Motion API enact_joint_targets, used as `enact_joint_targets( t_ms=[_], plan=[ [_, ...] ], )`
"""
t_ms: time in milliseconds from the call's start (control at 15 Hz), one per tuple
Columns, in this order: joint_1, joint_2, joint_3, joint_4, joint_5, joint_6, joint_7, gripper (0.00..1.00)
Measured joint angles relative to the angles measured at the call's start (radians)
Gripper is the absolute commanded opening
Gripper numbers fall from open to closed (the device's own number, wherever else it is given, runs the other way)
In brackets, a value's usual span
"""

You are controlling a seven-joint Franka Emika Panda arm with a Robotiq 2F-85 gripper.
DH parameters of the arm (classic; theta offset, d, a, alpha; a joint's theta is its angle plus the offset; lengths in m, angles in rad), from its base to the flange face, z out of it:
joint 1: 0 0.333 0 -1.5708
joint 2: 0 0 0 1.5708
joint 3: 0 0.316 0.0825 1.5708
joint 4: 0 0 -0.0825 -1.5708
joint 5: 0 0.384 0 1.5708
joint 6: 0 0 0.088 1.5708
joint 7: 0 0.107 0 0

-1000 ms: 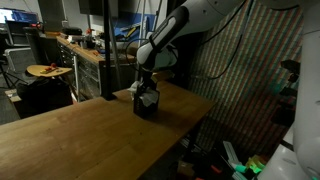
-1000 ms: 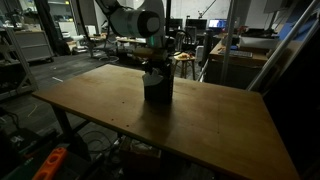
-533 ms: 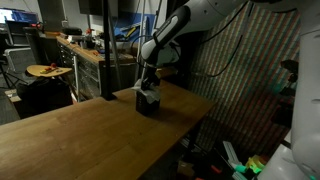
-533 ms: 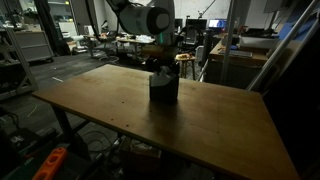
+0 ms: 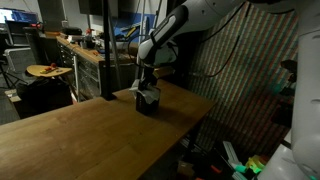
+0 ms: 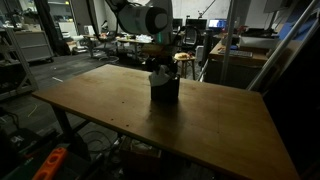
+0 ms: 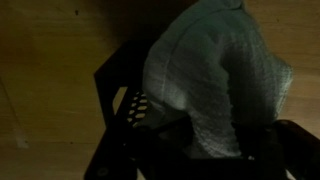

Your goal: Put the towel in the box

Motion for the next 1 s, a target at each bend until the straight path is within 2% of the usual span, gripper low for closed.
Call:
enact_joint_targets(
  t_ms=[733, 800, 867, 1000],
  plan=[
    [0.026, 0.019, 0.012, 0.010, -0.006, 0.000, -0.024, 0.12],
    [0.026, 0.020, 0.011, 0.010, -0.006, 0.000, -0.024, 0.38],
    [0.026, 0.021, 0.010, 0.010, -0.006, 0.000, -0.024, 0.39],
    [0.026, 0.021, 0.008, 0.010, -0.006, -0.004, -0.023, 0.51]
  ],
)
